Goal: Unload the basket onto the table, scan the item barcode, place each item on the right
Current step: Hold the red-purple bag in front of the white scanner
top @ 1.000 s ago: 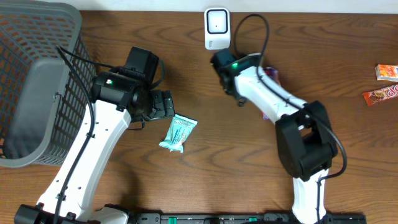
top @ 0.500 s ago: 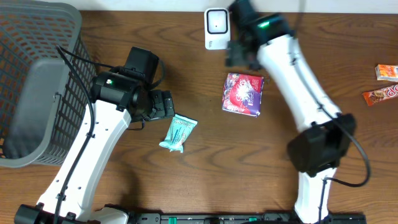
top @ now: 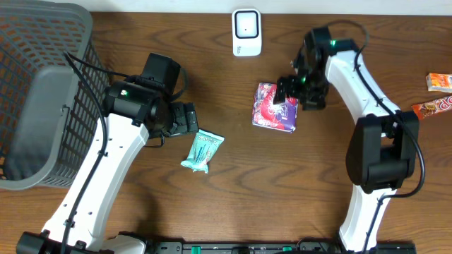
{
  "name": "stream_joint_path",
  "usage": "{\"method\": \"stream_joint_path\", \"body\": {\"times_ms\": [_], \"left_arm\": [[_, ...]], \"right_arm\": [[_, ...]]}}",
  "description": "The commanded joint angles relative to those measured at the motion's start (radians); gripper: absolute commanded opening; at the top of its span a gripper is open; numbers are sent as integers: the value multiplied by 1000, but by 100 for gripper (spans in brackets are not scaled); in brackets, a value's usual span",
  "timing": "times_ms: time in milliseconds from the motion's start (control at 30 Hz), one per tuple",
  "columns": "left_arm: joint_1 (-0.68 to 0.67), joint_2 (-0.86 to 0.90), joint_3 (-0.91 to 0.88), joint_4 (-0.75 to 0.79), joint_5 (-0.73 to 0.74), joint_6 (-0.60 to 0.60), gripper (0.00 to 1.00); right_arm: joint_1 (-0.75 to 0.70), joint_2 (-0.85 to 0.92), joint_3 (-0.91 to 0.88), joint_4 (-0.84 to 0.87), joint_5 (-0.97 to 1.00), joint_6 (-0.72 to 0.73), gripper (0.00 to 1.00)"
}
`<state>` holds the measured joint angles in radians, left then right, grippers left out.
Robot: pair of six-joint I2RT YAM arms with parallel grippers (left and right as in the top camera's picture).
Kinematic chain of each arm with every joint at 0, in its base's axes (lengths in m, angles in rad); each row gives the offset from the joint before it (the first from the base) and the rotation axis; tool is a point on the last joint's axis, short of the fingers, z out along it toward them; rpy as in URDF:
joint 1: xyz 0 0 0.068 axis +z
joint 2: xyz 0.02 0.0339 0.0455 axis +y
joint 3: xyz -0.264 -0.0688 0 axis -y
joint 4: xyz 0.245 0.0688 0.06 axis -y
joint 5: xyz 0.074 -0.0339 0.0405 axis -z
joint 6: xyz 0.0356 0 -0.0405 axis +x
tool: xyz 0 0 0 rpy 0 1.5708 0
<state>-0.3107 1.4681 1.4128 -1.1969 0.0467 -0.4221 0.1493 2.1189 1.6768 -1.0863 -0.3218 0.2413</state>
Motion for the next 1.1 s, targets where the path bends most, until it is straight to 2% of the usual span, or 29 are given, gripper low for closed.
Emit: {"method": "stream_joint_path", "body": {"times_ms": [0, 33, 100, 233, 400, 533, 767, 867, 1067], "left_arm": [[-3, 2, -5, -3, -9, 6, 98], [-3, 2, -5, -3, -9, 6, 98], [-3, 2, -5, -3, -9, 6, 98], [-3, 2, -5, -3, -9, 6, 98], [-3, 2, -5, -3, -9, 6, 98], [-3, 2, -5, -3, -9, 6, 98], [-3, 2, -5, -3, -9, 6, 98], [-3, 2, -5, -3, -9, 6, 98], [-3, 2, -5, -3, -9, 6, 98]], "right_arm": [[-21, 8, -116, 95, -108, -3, 78], [-22, 8, -168, 154, -121, -2, 64], [-23, 8, -219, 221, -167, -2, 48], [-16, 8, -251, 322, -255, 48, 1], [-3, 6, -158, 403, -381, 169, 1], [21, 6, -43, 507, -379, 312, 1], [85, 8, -10, 836, -146, 654, 1], [114, 16, -10, 918, -18, 734, 1], [149, 79, -9, 1147, 46, 850, 1]]}}
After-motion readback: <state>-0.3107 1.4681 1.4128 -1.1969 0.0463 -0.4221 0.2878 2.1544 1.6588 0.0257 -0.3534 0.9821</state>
